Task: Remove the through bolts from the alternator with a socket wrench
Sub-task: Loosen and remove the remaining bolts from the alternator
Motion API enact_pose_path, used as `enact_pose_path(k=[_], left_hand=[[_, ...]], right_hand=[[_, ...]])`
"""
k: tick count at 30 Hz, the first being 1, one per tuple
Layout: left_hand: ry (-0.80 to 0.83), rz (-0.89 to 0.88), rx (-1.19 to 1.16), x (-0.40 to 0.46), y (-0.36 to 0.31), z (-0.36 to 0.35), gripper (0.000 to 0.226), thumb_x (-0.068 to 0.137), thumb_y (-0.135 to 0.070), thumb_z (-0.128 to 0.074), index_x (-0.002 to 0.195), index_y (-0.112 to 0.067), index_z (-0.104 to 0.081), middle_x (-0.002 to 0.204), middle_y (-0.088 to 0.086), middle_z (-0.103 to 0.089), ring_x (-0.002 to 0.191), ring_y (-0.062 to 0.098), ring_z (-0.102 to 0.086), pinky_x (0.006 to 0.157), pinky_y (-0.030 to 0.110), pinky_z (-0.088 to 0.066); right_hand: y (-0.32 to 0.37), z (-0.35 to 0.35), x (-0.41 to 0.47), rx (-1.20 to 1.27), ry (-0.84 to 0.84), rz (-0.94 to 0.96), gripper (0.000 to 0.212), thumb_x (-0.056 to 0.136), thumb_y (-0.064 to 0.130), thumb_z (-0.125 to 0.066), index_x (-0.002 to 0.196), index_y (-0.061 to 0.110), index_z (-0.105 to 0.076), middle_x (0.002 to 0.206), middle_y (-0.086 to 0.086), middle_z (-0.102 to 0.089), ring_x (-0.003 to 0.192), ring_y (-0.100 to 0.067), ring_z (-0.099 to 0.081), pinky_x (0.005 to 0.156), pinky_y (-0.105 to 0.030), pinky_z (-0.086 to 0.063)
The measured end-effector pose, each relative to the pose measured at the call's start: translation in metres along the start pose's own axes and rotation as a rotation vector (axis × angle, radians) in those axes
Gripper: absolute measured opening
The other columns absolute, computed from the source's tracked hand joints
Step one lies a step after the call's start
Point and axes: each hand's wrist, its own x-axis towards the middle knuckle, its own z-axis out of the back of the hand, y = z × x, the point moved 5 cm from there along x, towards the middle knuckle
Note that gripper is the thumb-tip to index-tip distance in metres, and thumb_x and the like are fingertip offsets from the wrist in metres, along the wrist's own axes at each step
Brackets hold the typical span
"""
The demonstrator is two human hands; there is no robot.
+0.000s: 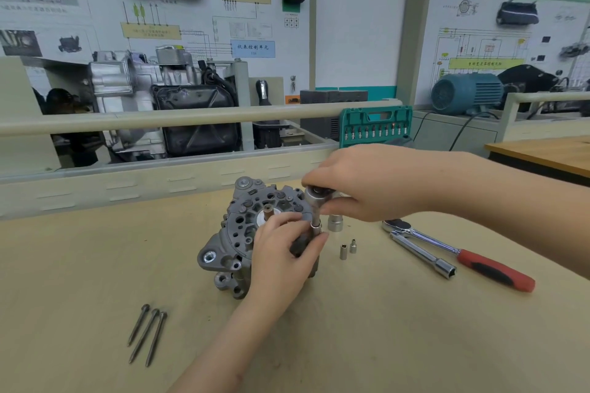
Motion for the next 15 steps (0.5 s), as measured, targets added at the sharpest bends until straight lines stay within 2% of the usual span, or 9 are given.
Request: enact_pose_path(k=[4, 6, 8, 10, 12, 15], left_hand=[[-0.080, 0.022, 0.011, -0.0012, -0.0004, 0.0002, 0.013, 0.073, -0.020, -0.074, 0.068, -0.010, -0.067, 0.080, -0.021, -0.048, 0.089, -0.001, -0.046, 0.085, 0.042, -0.040], [-0.114, 0.003, 0.023, -0.0008, -0.0015, 0.0011, 0.022, 0.070, -0.019, -0.076, 0.057, -0.019, -0.058, 0.072, -0.023, -0.045, 0.082, -0.002, -0.046, 0.078, 0.038, -0.039], [-0.107, -0.001, 0.040, 0.0005, -0.0023, 0.0013, 0.040, 0.071, -0.022, -0.076, 0.054, -0.035, -0.042, 0.063, -0.022, -0.041, 0.075, -0.001, -0.045, 0.072, 0.034, -0.036], [-0.075, -0.005, 0.029, 0.0014, -0.0017, 0.0009, 0.038, 0.073, -0.027, -0.073, 0.057, -0.035, -0.041, 0.061, -0.021, -0.042, 0.073, 0.001, -0.044, 0.071, 0.034, -0.035], [-0.035, -0.012, 0.019, 0.0012, -0.0007, 0.0008, 0.021, 0.075, -0.033, -0.067, 0.062, -0.023, -0.054, 0.068, -0.020, -0.050, 0.078, 0.000, -0.047, 0.075, 0.036, -0.039], [0.001, -0.020, 0.022, -0.0001, 0.0003, -0.0010, 0.025, 0.075, -0.033, -0.062, 0.074, -0.009, -0.067, 0.079, -0.013, -0.059, 0.085, -0.005, -0.046, 0.084, 0.038, -0.041]], right_hand=[[-0.0015, 0.0047, 0.0007, -0.161, -0.060, -0.042, 0.045, 0.089, 0.056, -0.031, 0.086, 0.014, -0.047, 0.062, 0.004, -0.039, 0.062, -0.020, -0.045, 0.060, -0.030, -0.040], [-0.0001, 0.0034, 0.0012, -0.154, -0.070, -0.062, 0.050, 0.086, 0.060, -0.029, 0.075, 0.014, -0.044, 0.057, 0.003, -0.037, 0.052, -0.015, -0.039, 0.050, -0.029, -0.034], [0.0026, 0.0006, 0.0023, -0.126, -0.079, -0.054, 0.047, 0.087, 0.058, -0.030, 0.069, 0.016, -0.037, 0.056, 0.003, -0.036, 0.051, -0.013, -0.037, 0.046, -0.027, -0.028], [0.0028, 0.0000, 0.0033, -0.126, -0.078, -0.046, 0.042, 0.090, 0.054, -0.032, 0.074, 0.016, -0.035, 0.058, 0.004, -0.034, 0.058, -0.019, -0.041, 0.054, -0.029, -0.029], [0.0011, 0.0005, 0.0034, -0.112, -0.045, -0.037, 0.035, 0.093, 0.049, -0.033, 0.083, 0.016, -0.039, 0.062, 0.005, -0.037, 0.068, -0.022, -0.044, 0.068, -0.030, -0.036], [-0.0014, -0.0005, 0.0022, -0.045, 0.005, 0.000, 0.024, 0.095, 0.038, -0.036, 0.088, 0.016, -0.043, 0.077, 0.001, -0.050, 0.077, -0.022, -0.049, 0.084, -0.034, -0.040]])
